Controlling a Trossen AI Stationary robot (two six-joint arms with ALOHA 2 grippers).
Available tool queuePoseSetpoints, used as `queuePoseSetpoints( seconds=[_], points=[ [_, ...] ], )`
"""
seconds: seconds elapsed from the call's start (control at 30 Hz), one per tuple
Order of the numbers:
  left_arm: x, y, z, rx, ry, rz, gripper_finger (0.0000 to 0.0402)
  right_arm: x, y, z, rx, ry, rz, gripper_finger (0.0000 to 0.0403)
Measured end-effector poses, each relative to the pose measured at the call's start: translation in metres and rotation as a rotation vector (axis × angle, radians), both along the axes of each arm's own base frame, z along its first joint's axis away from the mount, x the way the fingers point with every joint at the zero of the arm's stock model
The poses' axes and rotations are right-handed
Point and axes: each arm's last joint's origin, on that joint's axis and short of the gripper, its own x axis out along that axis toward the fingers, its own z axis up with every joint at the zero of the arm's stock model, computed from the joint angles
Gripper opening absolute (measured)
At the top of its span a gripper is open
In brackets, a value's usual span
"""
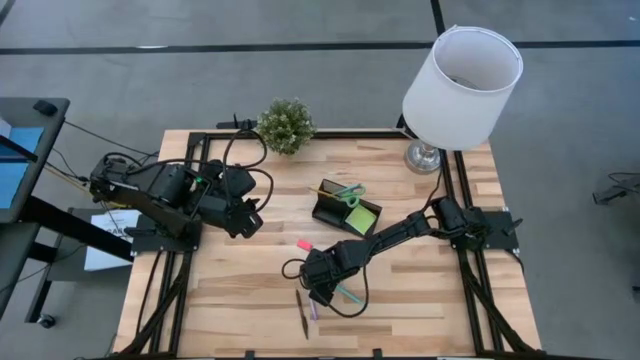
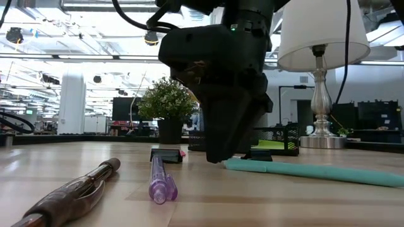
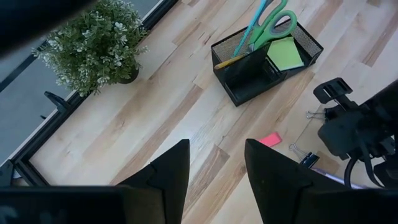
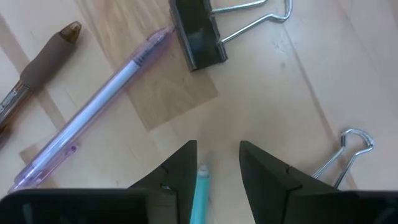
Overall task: Pick and place office supplies into organizer
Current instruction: Put the blue ballpen on the black desk organizer
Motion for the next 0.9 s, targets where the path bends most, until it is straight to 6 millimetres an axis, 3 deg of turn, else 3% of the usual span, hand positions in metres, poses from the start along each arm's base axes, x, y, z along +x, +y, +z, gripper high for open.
queuePoseSetpoints(
  seconds=[0.57,0.9],
  points=[
    [0.0002,0.0001,-0.0001,0.004,-0.001,0.002,0.0148,-0.0009,0.0068,-0.0036,-0.003,0.000,0.015,0.0108],
    [0.0001,0.0001,0.0000,0.001,-0.003,0.006,0.0148,-0.0021,0.0059,-0.0043,-0.005,0.014,0.015,0.0045]
  ],
)
